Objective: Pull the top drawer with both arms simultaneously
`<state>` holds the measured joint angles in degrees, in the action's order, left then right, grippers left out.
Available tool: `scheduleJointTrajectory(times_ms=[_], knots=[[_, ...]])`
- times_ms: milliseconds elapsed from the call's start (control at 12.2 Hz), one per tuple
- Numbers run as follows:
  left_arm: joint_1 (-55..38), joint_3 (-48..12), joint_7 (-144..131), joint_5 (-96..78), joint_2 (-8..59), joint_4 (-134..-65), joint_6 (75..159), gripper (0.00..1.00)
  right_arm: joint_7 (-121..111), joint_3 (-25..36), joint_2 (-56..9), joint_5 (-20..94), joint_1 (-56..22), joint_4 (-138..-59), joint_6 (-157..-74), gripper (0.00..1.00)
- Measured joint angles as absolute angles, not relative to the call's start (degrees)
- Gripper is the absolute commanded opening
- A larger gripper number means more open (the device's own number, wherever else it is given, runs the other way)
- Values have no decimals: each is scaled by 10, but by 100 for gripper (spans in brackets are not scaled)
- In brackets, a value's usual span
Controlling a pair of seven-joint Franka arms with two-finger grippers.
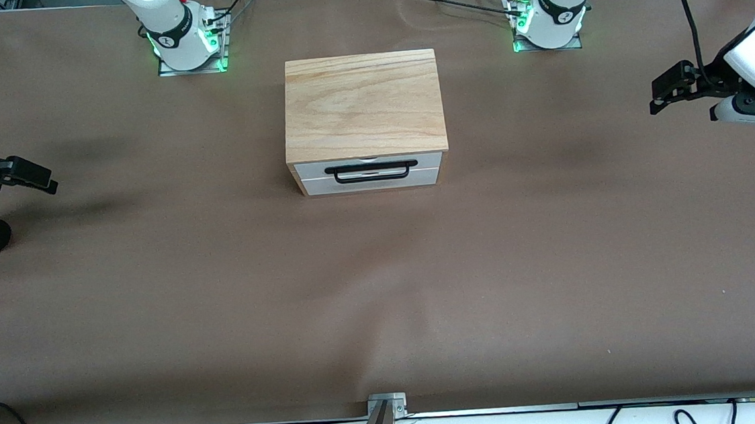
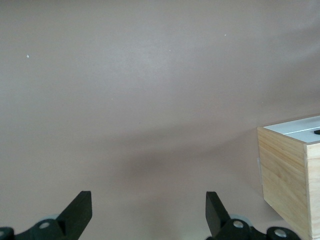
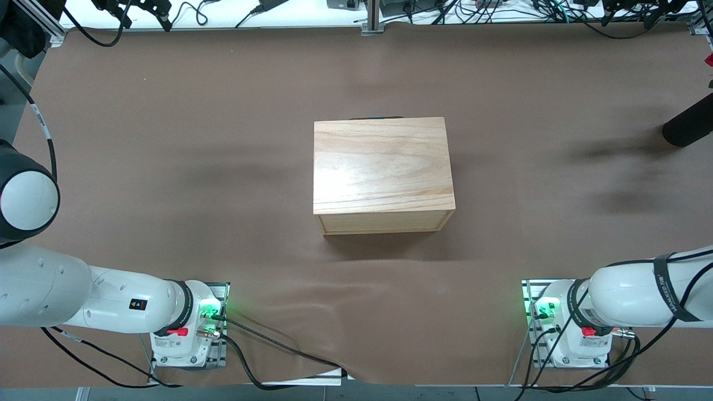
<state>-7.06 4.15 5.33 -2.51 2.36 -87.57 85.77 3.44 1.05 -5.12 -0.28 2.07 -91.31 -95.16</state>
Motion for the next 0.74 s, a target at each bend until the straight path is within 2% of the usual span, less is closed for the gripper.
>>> scheduleJointTrajectory(times_ms=[739], knots=[[-47,20,49,-25,26,-875,858,100,34,11,-55,-23,21,-913,-948,100]])
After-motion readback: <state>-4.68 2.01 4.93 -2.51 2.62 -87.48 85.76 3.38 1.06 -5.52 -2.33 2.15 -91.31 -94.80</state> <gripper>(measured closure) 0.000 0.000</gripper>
